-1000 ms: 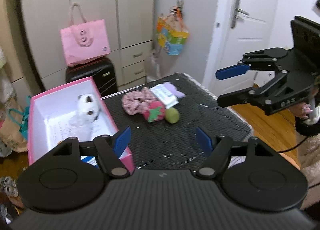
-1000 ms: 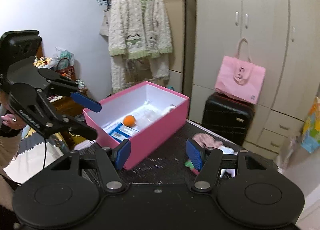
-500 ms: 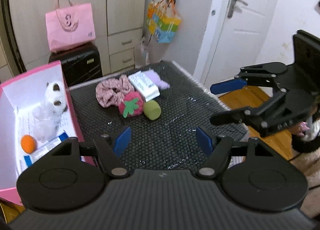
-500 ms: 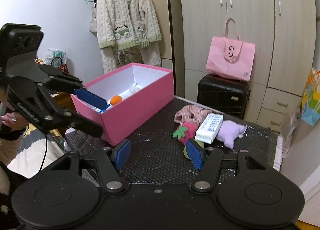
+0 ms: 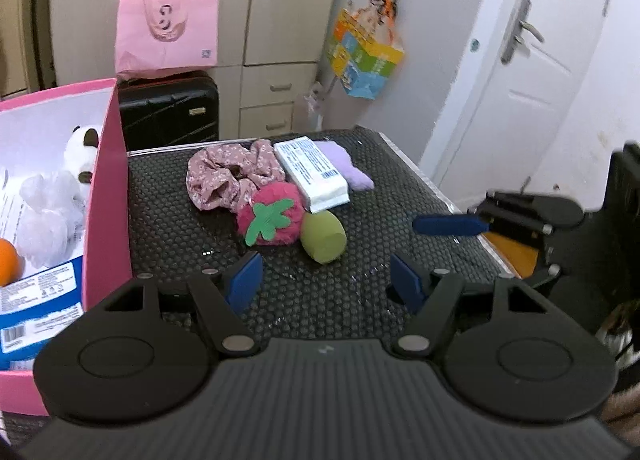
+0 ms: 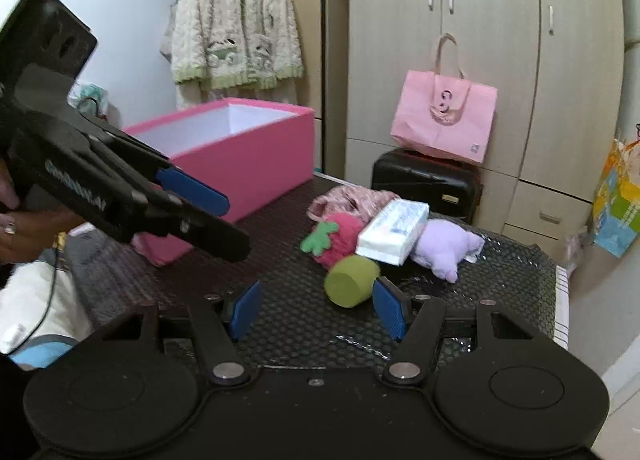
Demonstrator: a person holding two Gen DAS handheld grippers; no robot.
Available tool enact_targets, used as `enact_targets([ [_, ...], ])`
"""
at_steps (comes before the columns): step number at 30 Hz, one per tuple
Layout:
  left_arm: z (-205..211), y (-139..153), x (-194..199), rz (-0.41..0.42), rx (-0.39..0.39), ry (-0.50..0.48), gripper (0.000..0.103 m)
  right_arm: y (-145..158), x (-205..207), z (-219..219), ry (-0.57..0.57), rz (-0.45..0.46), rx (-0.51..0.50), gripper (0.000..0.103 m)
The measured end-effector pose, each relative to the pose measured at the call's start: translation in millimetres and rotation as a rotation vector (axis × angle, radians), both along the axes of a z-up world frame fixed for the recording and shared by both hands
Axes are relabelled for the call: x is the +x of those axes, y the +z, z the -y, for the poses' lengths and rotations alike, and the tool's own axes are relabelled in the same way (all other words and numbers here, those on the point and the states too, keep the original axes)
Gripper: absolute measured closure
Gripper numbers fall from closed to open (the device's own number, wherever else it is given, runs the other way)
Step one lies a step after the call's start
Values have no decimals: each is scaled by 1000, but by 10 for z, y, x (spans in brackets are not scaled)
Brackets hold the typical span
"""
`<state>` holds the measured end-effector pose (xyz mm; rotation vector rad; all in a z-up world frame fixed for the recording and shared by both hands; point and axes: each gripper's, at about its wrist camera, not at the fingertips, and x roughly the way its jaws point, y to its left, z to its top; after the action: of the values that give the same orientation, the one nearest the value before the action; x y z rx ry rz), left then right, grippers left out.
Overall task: Organize soft objects
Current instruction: 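Withdraw both grippers from the box toward the strawberry plush and green sponge, then close the left gripper on the strawberry plush while the right gripper closes on the green sponge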
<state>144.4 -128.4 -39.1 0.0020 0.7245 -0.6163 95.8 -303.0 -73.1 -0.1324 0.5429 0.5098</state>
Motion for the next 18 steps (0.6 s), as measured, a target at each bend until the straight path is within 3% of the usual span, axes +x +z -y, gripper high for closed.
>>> enact_targets([
  [6, 94, -122, 171, 71, -3, 107, 34, -177, 272, 10, -35, -50, 3, 36],
  [10, 167, -225, 328, 63, -8, 147, 34, -261, 436, -5, -48, -90, 59, 36],
  [18, 273, -413, 610, 83, 8, 191, 39, -352, 618, -175, -64, -104, 14, 36],
])
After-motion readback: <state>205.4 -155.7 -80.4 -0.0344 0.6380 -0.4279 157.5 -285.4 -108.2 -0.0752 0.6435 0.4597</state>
